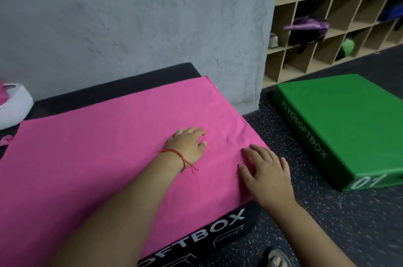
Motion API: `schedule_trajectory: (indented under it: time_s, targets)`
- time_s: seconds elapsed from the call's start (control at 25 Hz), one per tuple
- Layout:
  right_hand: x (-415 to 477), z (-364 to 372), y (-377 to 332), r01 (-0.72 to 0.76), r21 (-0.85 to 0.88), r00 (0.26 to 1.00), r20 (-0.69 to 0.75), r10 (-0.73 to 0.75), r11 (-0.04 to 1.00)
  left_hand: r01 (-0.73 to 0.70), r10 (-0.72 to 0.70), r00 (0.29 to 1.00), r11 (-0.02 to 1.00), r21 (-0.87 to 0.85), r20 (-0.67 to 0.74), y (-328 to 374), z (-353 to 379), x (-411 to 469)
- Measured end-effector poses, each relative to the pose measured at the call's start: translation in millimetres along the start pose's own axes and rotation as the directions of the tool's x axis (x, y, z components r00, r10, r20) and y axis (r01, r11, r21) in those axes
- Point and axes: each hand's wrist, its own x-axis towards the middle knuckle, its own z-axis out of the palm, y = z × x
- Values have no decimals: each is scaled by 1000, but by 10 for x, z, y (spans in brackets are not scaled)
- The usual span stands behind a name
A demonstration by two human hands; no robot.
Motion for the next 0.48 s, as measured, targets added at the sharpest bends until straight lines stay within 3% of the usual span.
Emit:
schedule_trajectory:
  time_s: [0.08,0.2,0.32,0.48]
  targets:
    - [-10,-59,269,-115,217,990,-54,130,969,11,-14,999,998,59,41,128,-29,273]
    - [40,-160,495,-229,557,956,-26,292,799,57,-55,998,990,127,-18,256,128,474]
    - [10,-267,617,-255,696,939,13,344,672,69,-48,988,988,136,-150,262,323,458]
    - [-48,-340,878,-288,783,929,88,360,552,58,-32,980,990,129,-195,227,377,507]
